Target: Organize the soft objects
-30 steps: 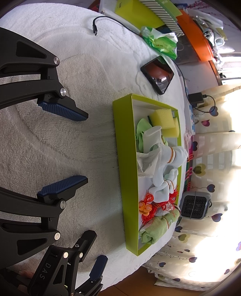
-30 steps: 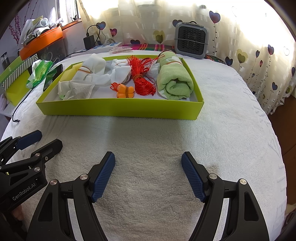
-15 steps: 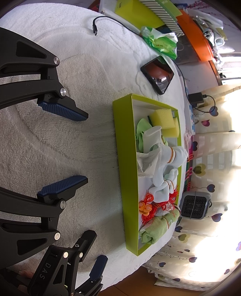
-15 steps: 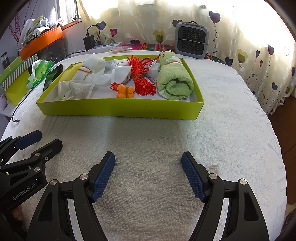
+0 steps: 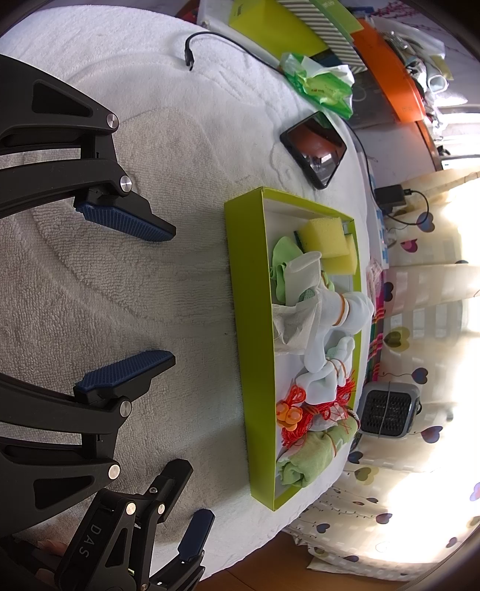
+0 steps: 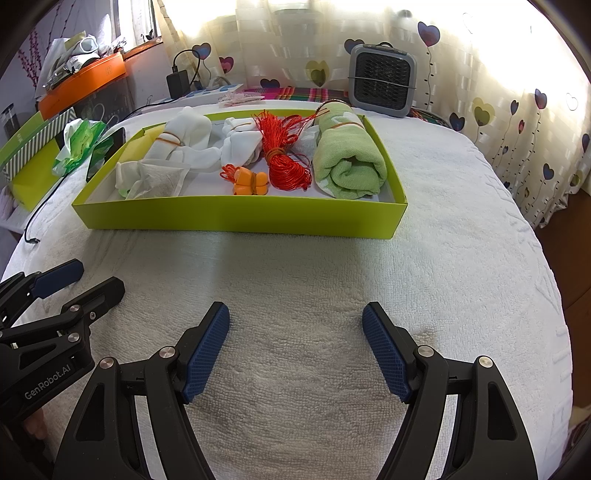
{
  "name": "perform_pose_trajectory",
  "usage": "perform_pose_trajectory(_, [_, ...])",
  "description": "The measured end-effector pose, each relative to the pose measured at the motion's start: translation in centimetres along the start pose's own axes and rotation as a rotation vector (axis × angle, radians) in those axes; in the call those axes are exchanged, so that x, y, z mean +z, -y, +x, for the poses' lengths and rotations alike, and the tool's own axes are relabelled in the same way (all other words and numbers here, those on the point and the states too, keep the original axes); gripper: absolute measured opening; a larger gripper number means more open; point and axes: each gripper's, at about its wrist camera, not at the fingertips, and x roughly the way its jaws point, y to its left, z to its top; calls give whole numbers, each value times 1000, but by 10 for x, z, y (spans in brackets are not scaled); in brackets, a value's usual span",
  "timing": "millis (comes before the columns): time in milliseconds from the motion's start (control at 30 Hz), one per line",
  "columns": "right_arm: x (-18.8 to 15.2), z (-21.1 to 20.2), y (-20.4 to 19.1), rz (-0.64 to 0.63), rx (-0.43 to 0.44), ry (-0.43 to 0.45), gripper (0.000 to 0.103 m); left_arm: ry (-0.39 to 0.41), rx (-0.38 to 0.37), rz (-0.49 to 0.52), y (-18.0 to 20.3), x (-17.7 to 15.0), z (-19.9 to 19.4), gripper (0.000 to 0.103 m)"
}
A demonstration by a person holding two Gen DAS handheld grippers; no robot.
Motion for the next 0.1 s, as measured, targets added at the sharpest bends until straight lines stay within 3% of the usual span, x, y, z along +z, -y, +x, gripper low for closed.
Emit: perform_pose_trajectory(100, [0,0,0,0,0,0,75,0,0,0,0,0,0,61])
